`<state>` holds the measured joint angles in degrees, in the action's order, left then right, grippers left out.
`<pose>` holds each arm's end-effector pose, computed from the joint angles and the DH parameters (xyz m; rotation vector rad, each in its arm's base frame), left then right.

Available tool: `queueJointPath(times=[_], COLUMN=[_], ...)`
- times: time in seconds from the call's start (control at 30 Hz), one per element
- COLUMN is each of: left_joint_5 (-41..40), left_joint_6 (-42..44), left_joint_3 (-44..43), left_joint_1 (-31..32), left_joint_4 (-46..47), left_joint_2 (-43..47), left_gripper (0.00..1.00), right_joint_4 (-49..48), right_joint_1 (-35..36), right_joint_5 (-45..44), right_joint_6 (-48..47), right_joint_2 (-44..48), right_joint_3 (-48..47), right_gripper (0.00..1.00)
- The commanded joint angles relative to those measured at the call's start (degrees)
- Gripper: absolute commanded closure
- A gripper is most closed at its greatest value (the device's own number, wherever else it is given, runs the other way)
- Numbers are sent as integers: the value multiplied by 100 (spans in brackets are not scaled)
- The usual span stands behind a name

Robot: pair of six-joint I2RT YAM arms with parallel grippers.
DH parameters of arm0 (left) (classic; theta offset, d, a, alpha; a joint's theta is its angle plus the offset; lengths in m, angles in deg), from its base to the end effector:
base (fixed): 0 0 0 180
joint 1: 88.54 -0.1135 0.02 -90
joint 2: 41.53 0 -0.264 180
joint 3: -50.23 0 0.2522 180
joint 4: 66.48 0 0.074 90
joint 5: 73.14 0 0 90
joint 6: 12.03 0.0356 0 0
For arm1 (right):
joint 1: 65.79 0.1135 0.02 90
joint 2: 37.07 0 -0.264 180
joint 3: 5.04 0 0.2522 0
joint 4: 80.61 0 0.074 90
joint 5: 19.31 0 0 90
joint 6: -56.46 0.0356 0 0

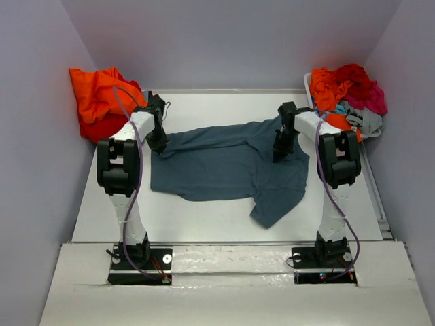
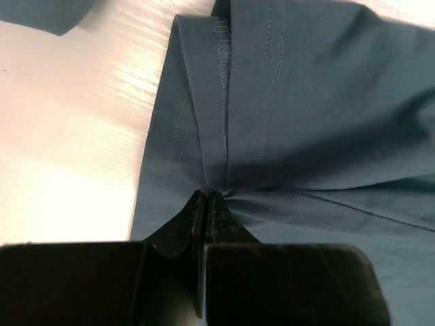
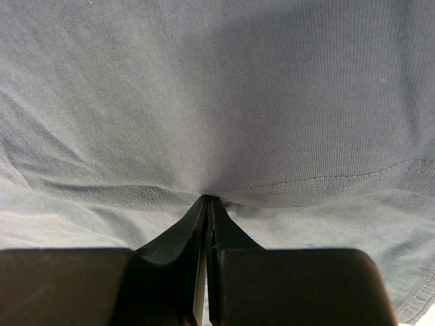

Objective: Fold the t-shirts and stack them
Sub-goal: Fold the tshirt

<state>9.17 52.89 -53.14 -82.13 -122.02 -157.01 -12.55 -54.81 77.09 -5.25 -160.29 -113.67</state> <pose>0.4196 -0.0423 0.1978 -0.4787 2.6883 0.0303 0.4142 0.0844 0.1623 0.4482 3.0170 0.2264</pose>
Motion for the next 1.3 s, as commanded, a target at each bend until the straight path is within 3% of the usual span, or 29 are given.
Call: queueJointPath(times=[0.0,0.23,0.33,0.37,0.5,0.97,1.27], left_joint_5=[12,153,188,197,118,-145,-304], left_joint_6=[117,188,188,188,197,179,100], left_joint_3=[197,628,698,699,594,-1111,-1174], left_joint_1=[0,0,53,53,53,53,53], left_joint_4=[-41,135,153,153,144,-76,-94], left_joint_2=[447,685,755,781,887,-316,-625], left_gripper=[94,93,68,56,36,37,39], right_joint_4=[80,10,19,19,36,36,1], right_joint_1=[53,53,53,53,53,53,53], right_joint_5=[-305,-235,-209,-200,-173,-94,-94], right_joint_6=[80,141,150,150,141,36,27], right_joint_2=[158,219,167,158,96,8,61], right_joint_3=[346,522,478,443,355,267,373], right_gripper=[91,90,90,90,90,90,90])
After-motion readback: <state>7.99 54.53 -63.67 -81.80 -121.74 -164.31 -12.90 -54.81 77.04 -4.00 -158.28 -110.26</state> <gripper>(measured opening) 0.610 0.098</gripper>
